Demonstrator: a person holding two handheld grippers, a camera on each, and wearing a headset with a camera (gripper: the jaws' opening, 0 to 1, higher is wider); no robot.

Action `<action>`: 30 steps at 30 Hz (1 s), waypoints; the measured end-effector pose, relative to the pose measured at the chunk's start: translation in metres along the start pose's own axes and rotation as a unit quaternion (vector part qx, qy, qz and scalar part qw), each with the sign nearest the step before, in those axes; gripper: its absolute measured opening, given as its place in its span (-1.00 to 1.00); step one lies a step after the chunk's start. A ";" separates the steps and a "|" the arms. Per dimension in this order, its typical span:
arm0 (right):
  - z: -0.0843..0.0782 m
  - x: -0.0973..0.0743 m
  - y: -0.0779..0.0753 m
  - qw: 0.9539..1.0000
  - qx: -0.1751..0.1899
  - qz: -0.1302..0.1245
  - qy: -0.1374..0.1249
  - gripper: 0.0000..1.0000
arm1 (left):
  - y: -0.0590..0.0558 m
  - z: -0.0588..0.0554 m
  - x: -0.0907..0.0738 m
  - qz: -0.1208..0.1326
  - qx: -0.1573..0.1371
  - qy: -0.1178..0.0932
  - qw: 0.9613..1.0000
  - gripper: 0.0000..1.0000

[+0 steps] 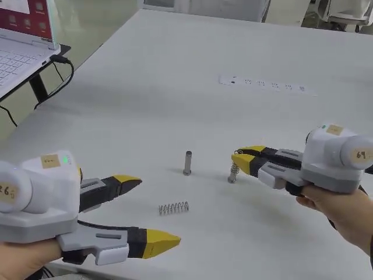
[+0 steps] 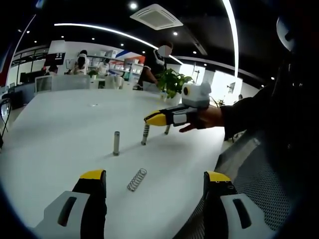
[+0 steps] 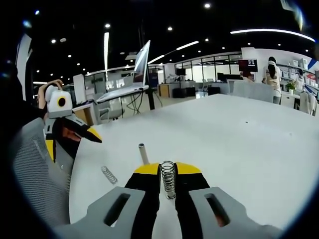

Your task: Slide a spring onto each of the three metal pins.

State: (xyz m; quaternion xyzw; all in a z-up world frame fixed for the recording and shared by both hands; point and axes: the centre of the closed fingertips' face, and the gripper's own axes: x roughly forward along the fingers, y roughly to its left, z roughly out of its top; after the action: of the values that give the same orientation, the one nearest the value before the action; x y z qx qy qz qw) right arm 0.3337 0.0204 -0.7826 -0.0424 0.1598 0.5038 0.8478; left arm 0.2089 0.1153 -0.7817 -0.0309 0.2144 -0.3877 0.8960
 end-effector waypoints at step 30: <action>-0.025 0.004 -0.001 0.999 -0.014 -0.006 0.052 -0.83 | 0.001 0.000 0.000 0.000 -0.002 -0.001 1.000 0.52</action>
State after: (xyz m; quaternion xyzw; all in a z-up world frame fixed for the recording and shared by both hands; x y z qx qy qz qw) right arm 0.3306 0.0171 -0.8072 -0.0815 0.1962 0.4983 0.8406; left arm 0.2097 0.1159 -0.7825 -0.0330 0.2145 -0.3875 0.8960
